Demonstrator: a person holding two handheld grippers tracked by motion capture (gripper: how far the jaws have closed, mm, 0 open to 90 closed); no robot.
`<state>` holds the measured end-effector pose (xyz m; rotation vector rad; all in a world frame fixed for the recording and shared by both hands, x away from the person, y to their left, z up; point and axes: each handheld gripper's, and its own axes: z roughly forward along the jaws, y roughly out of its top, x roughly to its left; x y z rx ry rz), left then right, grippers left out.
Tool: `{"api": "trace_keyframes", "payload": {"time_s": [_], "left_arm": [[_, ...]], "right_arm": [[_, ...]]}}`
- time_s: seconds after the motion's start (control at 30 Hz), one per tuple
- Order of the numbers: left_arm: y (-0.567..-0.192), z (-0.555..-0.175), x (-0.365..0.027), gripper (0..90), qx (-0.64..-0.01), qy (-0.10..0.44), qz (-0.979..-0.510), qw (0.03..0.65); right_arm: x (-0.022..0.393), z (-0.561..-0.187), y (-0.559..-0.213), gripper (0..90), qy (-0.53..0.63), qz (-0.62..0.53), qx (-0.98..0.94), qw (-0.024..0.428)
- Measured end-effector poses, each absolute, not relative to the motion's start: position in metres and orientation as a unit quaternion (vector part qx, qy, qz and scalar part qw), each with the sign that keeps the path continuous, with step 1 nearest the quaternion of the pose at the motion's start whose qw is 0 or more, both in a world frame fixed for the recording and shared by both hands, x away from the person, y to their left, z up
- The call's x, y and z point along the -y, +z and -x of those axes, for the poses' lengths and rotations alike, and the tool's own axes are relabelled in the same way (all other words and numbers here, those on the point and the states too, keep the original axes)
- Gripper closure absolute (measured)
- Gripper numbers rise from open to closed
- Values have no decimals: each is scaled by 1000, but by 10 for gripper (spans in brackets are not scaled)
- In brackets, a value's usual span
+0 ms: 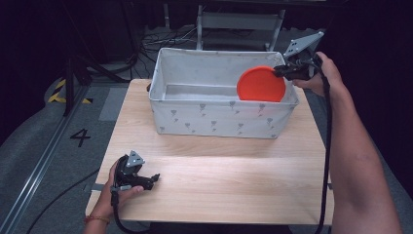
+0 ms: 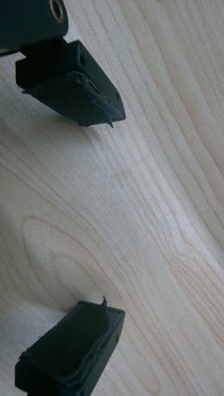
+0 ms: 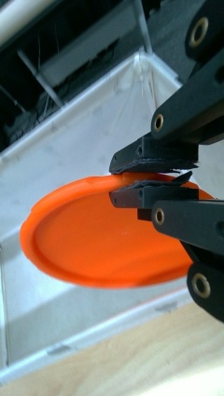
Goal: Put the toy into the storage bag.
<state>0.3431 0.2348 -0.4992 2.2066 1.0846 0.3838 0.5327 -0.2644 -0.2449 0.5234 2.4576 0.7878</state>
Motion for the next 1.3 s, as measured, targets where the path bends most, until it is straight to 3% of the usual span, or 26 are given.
{"api": "trace_keyframes", "payload": {"time_s": [0.7, 1.3], "left_arm": [[-499, -343, -235, 70, -413, 146, -840, 320], [-499, -343, -235, 70, -412, 146, -840, 320]], "right_arm": [[238, -538, -289, 825, 171, -111, -969, 143], [227, -551, -309, 816, 131, -132, -978, 91]]}}
